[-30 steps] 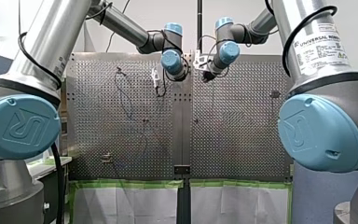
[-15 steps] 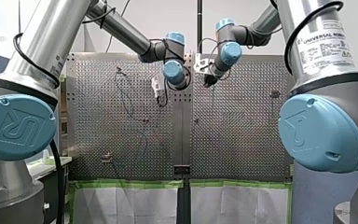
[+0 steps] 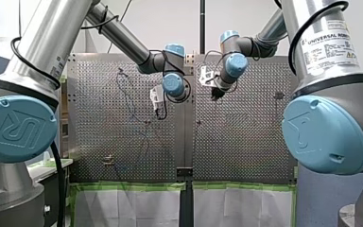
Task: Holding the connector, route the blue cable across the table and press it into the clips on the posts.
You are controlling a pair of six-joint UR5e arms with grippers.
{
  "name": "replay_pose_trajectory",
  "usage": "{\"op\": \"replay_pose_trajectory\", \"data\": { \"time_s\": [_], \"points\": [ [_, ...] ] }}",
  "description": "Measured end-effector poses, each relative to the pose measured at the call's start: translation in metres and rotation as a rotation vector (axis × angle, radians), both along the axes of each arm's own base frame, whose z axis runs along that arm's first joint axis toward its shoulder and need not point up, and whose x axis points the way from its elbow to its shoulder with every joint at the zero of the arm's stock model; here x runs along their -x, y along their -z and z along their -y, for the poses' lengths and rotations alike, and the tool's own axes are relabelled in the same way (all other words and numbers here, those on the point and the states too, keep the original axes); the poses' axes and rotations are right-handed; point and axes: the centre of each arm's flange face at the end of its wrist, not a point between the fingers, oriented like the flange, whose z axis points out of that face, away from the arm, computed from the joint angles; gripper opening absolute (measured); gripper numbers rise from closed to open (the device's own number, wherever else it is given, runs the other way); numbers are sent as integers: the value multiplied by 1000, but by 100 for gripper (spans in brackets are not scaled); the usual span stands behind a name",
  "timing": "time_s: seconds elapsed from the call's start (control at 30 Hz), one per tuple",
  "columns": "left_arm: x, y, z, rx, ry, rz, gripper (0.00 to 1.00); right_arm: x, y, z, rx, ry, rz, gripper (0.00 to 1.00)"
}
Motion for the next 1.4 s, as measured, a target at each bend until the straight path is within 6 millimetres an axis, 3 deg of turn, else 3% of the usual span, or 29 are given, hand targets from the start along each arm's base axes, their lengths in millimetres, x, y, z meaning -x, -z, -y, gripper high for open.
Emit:
{"op": "replay_pose_trajectory", "data": {
  "time_s": [0.43, 0.7, 1.13, 1.4],
  "points": [
    [13, 92, -3, -78, 68, -76, 1, 6, 88, 1, -86, 15, -48, 0],
    [11, 143, -8, -94, 107, -111, 1, 14, 97, 17, -66, 38, -30, 0],
    [-24, 172, 23, -51, 208, -59, 1, 24, 103, 34, -51, 50, -10, 0],
    [-43, 178, 32, -31, 224, -48, 1, 27, 120, 40, -64, 54, -15, 0]
  ]
}}
